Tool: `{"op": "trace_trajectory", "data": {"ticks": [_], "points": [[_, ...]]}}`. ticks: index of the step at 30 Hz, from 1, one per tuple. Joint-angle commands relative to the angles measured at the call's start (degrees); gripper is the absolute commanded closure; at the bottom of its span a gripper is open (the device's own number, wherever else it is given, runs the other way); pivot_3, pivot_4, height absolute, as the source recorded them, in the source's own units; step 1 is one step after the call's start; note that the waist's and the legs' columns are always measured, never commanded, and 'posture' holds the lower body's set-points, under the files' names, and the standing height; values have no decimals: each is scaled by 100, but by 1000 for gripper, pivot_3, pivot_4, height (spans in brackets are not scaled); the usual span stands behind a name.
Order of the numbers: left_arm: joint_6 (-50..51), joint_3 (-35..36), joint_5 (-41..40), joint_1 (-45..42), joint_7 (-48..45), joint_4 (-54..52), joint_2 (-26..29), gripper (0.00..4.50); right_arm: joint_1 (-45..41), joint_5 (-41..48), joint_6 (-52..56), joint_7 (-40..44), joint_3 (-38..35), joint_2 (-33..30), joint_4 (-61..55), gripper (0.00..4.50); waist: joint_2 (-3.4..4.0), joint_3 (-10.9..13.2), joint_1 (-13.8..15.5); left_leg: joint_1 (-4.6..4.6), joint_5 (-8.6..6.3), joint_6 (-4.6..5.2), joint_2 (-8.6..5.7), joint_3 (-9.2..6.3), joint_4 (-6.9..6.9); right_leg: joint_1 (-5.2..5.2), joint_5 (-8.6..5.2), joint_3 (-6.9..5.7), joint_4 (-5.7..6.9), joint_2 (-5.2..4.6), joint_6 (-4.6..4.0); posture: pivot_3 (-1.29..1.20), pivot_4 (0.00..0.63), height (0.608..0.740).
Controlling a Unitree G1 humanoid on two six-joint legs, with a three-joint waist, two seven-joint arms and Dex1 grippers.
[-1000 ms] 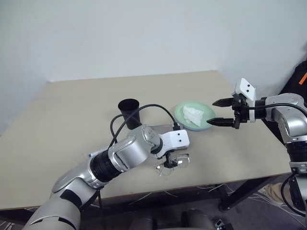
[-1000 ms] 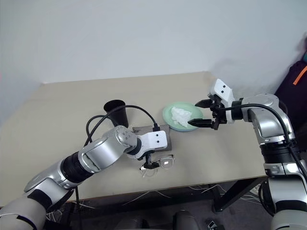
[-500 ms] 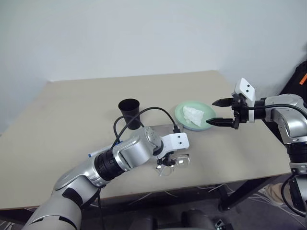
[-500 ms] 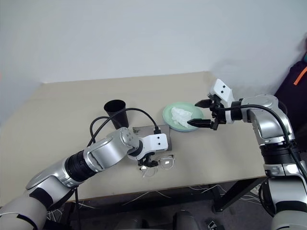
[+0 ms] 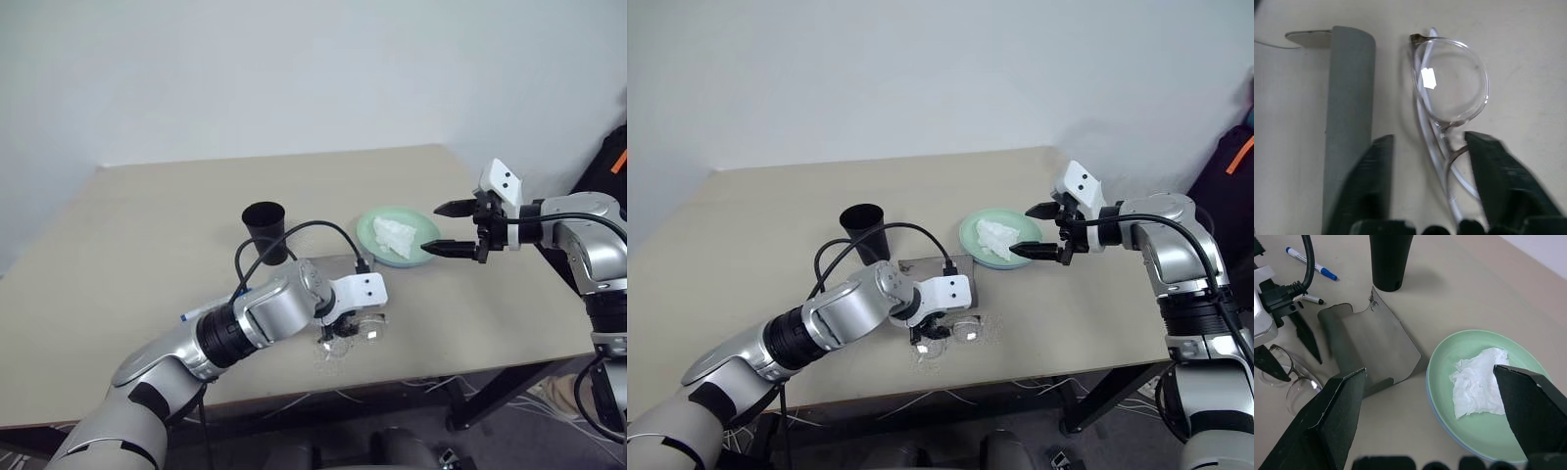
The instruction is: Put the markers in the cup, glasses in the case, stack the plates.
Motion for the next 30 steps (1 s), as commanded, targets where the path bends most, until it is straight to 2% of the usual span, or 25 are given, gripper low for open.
{"op": "trace_trajectory", "data": {"ticks": [1,3,10,20,24,30], "points": [[-68,4,35,-162,0,19,-5,3646,-60,49,-75,-50,-98,-51,-187,0,0,0,0,0,0,0,0,-1,0,0,0,0,0,0,0,0,0,731],[-115,-20,44,-175,-19,20,11,4305,-57,47,-79,-54,-93,-52,-190,0,0,0,0,0,0,0,0,-2,1,0,0,0,0,1,0,0,0,731],[-415,91,100,-231,-41,71,70,4305,-106,27,-101,-33,-53,-41,-144,0,0,0,0,0,0,0,-1,-16,6,8,0,-1,0,5,0,0,0,731],[-1538,803,-78,-200,-723,-51,657,4305,-207,6,-176,-18,19,-7,-31,0,2,0,0,-2,0,0,-3,-66,5,11,-1,-3,0,15,-1,0,0,731],[-1877,842,39,-156,-944,40,868,4305,-215,10,-201,-17,29,1,-12,0,2,0,0,-1,0,0,-3,-69,6,17,-1,-1,-2,23,-2,0,0,731],[-2076,821,94,-112,-1185,-5,897,4305,-194,16,-195,-35,36,4,-33,0,3,0,3,-3,0,0,-3,-79,15,34,-2,3,-7,42,-2,0,0,731]]}}
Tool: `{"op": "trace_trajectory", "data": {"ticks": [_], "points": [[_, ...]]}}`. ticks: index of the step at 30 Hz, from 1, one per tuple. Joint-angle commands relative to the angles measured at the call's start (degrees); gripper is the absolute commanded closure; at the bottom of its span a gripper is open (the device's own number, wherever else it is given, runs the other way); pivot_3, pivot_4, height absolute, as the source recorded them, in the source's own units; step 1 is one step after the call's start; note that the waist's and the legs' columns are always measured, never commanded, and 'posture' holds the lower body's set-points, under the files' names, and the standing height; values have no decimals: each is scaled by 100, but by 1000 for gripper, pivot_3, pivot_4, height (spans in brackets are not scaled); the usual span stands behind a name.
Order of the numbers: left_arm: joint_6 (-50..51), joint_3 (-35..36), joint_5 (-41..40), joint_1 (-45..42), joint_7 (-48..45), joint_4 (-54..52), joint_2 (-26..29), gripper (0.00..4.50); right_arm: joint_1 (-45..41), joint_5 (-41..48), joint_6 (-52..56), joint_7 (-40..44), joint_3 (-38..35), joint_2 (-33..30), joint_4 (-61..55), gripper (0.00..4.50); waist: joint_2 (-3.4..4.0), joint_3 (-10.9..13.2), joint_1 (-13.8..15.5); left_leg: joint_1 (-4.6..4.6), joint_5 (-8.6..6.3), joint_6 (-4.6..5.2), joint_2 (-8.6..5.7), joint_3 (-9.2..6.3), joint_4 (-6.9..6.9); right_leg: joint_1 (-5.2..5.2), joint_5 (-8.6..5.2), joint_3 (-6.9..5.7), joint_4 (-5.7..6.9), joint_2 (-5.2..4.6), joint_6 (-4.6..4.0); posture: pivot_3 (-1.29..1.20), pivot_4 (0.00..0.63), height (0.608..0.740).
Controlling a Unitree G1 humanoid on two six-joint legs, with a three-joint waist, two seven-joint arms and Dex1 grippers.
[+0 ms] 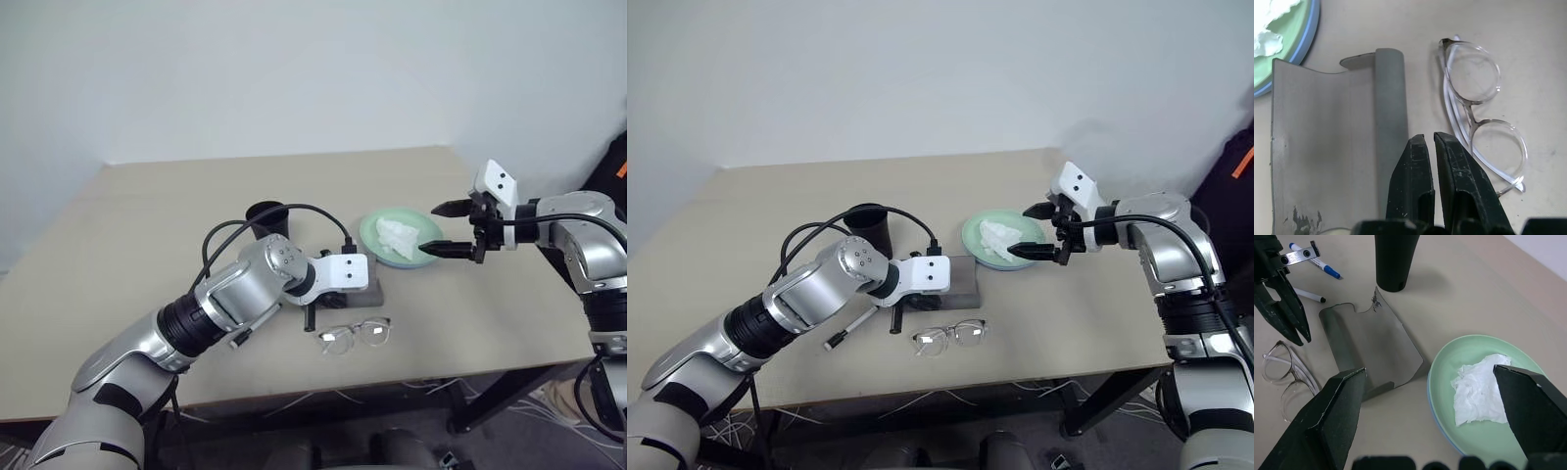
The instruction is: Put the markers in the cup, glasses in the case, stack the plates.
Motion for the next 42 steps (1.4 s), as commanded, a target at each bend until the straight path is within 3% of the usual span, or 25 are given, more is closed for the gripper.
{"op": "trace_trajectory", "data": {"ticks": [1,2,9,35,39,42], "points": [[-168,166,82,-92,-154,-151,32,4305,-136,40,-86,-25,-104,-9,-79,0,0,0,-2,0,0,0,0,0,0,0,0,0,0,1,0,0,0,731],[-249,136,127,-90,-177,-160,34,4305,-135,40,-80,-26,-103,-10,-81,0,0,0,-3,0,0,0,0,-1,0,0,0,1,0,2,0,0,0,731],[225,-63,415,-161,-60,-12,-300,1981,-137,42,-46,-12,-88,-20,-98,0,0,0,-1,2,0,0,3,-5,2,5,0,7,2,13,0,0,0,731],[1323,-825,617,-304,250,76,-918,1981,-77,72,59,-49,-105,-28,-202,0,1,0,-3,1,0,0,3,-17,10,8,0,24,3,28,0,0,0,731],[1364,-869,594,-278,298,123,-980,2841,-65,82,76,-51,-113,-36,-230,0,2,0,-3,1,0,0,2,-17,9,8,0,26,3,28,0,0,0,731],[1390,-891,573,-254,323,148,-1005,3905,-60,88,92,-56,-117,-41,-247,0,2,0,-3,1,0,0,2,-17,9,7,0,26,3,28,0,0,0,731]]}}
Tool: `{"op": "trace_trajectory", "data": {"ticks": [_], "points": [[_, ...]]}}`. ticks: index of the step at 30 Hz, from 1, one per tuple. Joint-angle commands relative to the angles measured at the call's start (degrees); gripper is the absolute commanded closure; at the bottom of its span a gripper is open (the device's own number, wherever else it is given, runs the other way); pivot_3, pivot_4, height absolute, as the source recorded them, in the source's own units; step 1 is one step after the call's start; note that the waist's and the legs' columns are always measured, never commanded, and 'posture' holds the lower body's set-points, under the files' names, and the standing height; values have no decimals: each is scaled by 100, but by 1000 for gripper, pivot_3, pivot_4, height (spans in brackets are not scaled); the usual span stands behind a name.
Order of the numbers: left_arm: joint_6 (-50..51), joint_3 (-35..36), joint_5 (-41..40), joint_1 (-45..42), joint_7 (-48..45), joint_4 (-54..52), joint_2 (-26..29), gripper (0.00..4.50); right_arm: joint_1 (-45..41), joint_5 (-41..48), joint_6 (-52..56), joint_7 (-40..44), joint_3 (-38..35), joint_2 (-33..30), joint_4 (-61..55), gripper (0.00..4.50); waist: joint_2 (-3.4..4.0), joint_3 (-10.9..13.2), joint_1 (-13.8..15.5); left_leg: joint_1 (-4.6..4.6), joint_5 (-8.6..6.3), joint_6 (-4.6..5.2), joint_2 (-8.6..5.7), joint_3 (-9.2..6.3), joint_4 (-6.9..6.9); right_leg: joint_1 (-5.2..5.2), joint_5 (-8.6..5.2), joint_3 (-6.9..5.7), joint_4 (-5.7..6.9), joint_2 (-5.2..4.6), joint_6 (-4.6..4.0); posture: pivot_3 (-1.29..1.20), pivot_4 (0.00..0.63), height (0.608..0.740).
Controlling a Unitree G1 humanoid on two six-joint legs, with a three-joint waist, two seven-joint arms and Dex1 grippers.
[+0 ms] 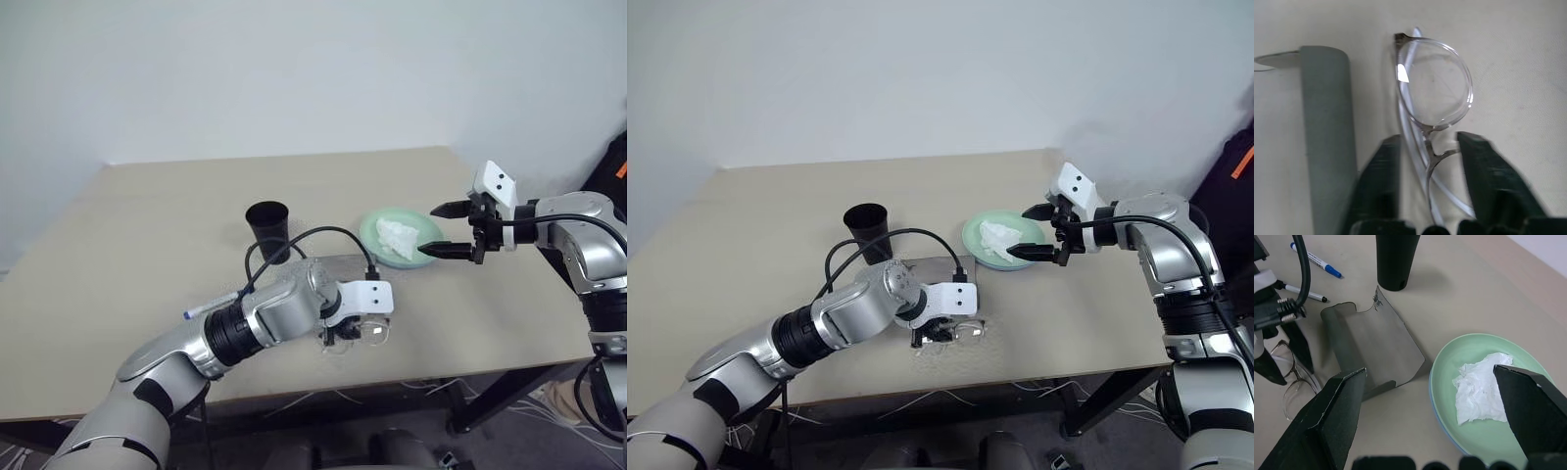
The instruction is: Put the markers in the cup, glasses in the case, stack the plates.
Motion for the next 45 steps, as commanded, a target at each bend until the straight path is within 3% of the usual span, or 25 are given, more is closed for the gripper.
{"op": "trace_trajectory", "data": {"ticks": [1,2,15,28,38,45], "points": [[23,38,43,-125,64,-27,-14,4174,-63,76,12,-50,-134,-41,-210,0,0,0,0,1,0,0,0,0,0,0,0,0,0,0,0,0,0,731],[30,34,35,-122,65,-31,-14,4464,-62,78,16,-52,-134,-42,-217,0,1,-1,0,2,0,0,0,0,0,1,0,1,0,0,0,0,0,731],[-242,285,-58,-259,-101,41,134,4464,-137,66,-37,-51,-108,-22,-124,0,1,0,-2,3,0,0,0,0,0,1,0,5,1,3,0,0,0,731],[-782,1189,-273,-825,-631,-38,881,4464,-196,43,-148,-47,-95,6,-8,0,4,2,1,0,0,0,-3,0,-1,-1,0,8,-2,3,0,0,0,731],[-2358,1382,441,-745,247,1775,382,4464,-271,32,-208,-78,-78,100,45,0,5,1,0,2,0,0,-4,2,-1,1,-1,13,1,4,1,0,0,731],[-2812,1398,715,-410,403,2134,29,4464,-271,45,-211,-85,-102,96,8,0,5,1,0,-2,0,0,-5,5,-8,-3,-1,18,0,5,2,0,0,731]]}}
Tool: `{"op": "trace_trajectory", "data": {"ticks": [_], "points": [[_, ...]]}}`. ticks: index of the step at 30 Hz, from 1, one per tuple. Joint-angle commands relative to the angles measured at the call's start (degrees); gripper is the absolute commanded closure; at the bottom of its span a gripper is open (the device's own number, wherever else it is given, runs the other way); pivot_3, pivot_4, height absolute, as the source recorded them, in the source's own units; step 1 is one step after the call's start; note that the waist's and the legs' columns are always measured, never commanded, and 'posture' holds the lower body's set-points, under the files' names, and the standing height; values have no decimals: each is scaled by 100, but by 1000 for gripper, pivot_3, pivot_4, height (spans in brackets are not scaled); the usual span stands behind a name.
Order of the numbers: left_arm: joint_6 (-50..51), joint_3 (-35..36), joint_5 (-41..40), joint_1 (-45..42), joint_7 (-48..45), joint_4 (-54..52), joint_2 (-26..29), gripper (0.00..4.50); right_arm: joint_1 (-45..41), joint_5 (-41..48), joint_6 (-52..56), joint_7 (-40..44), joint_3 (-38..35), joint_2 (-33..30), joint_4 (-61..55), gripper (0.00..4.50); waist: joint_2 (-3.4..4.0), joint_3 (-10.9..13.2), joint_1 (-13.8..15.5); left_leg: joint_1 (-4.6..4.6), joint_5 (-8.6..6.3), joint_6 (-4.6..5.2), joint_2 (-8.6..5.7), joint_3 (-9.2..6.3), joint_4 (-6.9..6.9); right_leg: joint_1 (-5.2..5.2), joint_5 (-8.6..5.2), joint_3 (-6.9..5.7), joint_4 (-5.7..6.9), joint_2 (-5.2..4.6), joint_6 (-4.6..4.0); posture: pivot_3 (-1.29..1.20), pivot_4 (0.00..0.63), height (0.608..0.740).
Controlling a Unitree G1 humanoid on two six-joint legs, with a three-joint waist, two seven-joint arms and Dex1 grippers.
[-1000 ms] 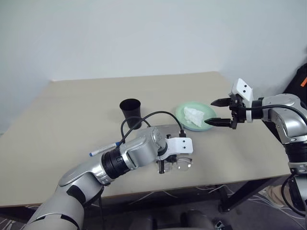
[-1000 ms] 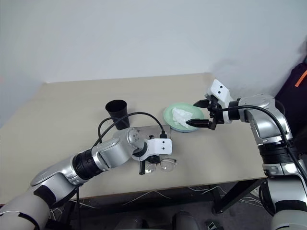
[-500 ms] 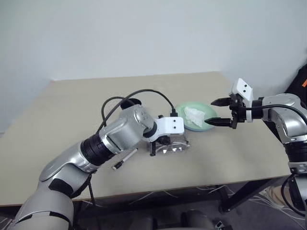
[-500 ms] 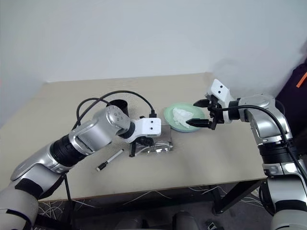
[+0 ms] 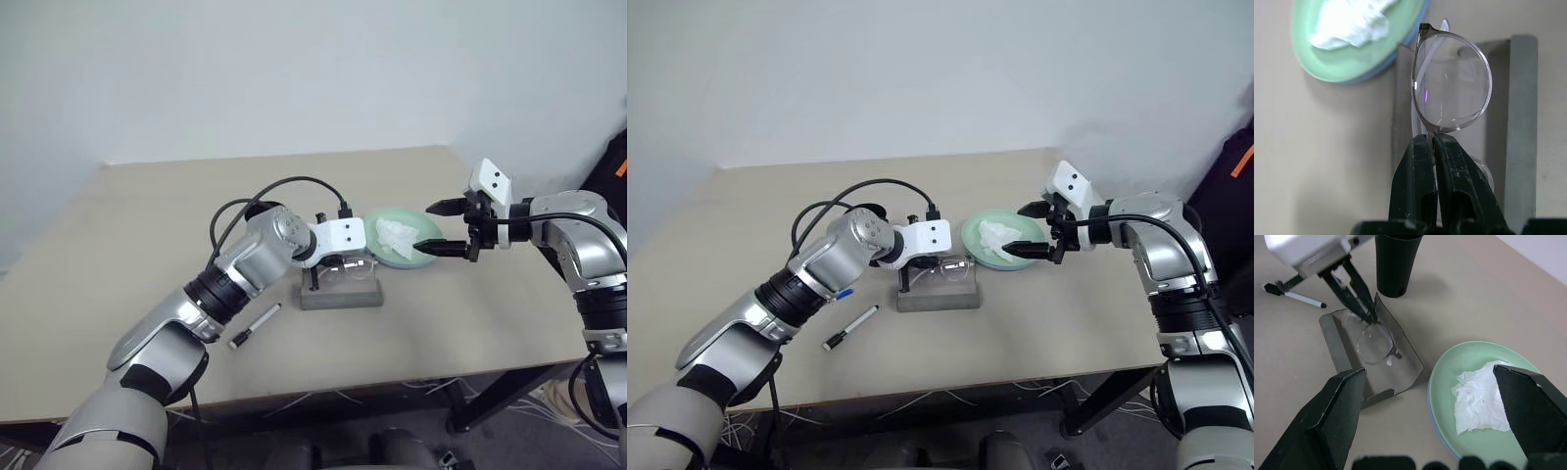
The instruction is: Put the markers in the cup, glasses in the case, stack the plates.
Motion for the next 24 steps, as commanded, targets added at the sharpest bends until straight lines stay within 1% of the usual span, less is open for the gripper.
{"op": "trace_trajectory", "data": {"ticks": [1,7,16,24], "points": [[-290,154,200,53,163,25,-150,4464,-186,41,-70,-22,-133,-33,-109,0,0,0,0,1,0,0,0,0,0,0,0,1,0,0,0,0,0,731],[-321,92,486,298,272,130,-351,4464,-162,82,-19,-37,-157,-30,-187,0,1,-1,1,1,0,0,-2,1,3,1,0,6,1,0,0,0,0,731],[-230,123,702,495,149,50,-407,4464,-143,106,41,-43,-167,-32,-250,0,1,-1,0,2,0,0,-1,0,2,1,0,6,2,2,0,0,0,731],[-73,3,672,654,-475,-462,-240,4464,-186,79,18,-43,-143,-12,-194,0,1,-1,0,1,0,0,0,0,2,0,0,7,2,2,0,0,0,731]]}}
